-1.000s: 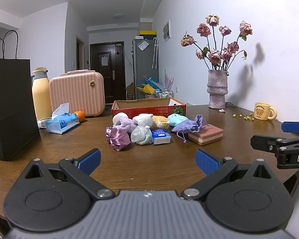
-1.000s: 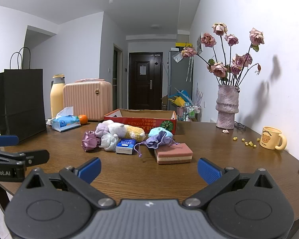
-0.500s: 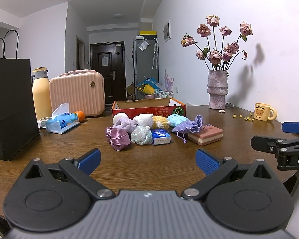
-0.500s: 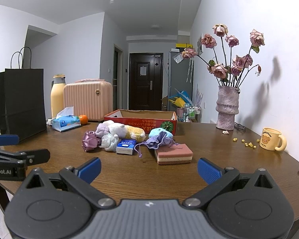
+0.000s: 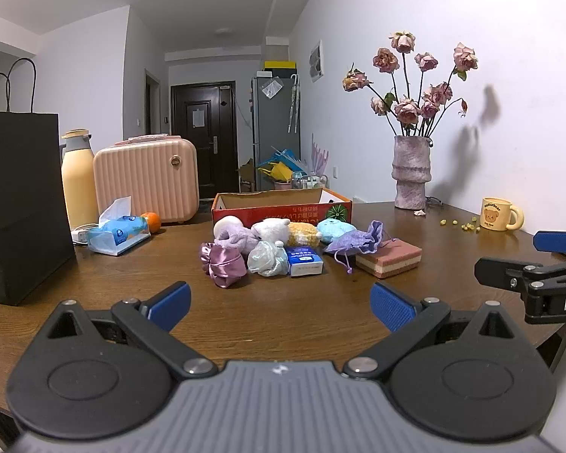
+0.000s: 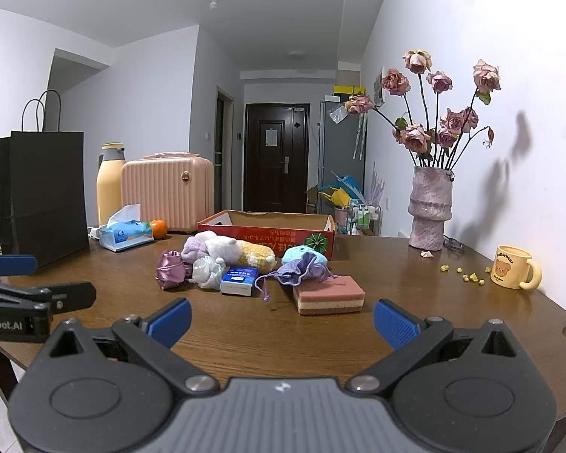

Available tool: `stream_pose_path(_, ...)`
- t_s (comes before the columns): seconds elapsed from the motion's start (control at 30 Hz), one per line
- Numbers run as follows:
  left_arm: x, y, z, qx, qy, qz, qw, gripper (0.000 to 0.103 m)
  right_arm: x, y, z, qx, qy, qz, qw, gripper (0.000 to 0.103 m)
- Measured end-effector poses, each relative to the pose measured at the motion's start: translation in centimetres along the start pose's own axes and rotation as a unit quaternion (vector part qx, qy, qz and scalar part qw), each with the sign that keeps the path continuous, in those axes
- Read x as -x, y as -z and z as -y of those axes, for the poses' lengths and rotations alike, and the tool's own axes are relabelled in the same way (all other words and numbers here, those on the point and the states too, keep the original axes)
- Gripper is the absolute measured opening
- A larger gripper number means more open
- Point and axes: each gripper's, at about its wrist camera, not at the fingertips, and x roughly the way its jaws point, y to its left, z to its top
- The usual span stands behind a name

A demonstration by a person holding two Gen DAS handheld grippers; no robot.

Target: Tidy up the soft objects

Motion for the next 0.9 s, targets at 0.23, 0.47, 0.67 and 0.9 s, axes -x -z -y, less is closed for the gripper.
stream_pose_path(0.23, 0.02, 0.01, 0.0, 0.0, 0.0, 0.001, 1.0, 0.103, -0.16, 0.08, 0.08, 0.001, 0.0, 0.0, 1.0, 0.103)
stream_pose_path(0.47, 0.11, -0.15, 0.06, 0.0, 0.001, 0.001, 1.0, 0.103, -0.2, 0.04, 0.1, 0.003, 0.001, 0.003, 1.0, 0.103)
stream_pose_path(0.67, 0.12, -0.14, 0.07, 0.0, 0.0, 0.002, 1.0, 0.103, -0.21, 0.08, 0.12, 0.003, 0.001, 0.005, 1.0, 0.103)
stream_pose_path(0.9, 0.53, -0.61, 0.24, 0.0, 0.001, 0.004, 1.0, 0.103, -0.21, 0.1, 0.11, 0.004, 0.001, 0.005, 1.0, 0.103)
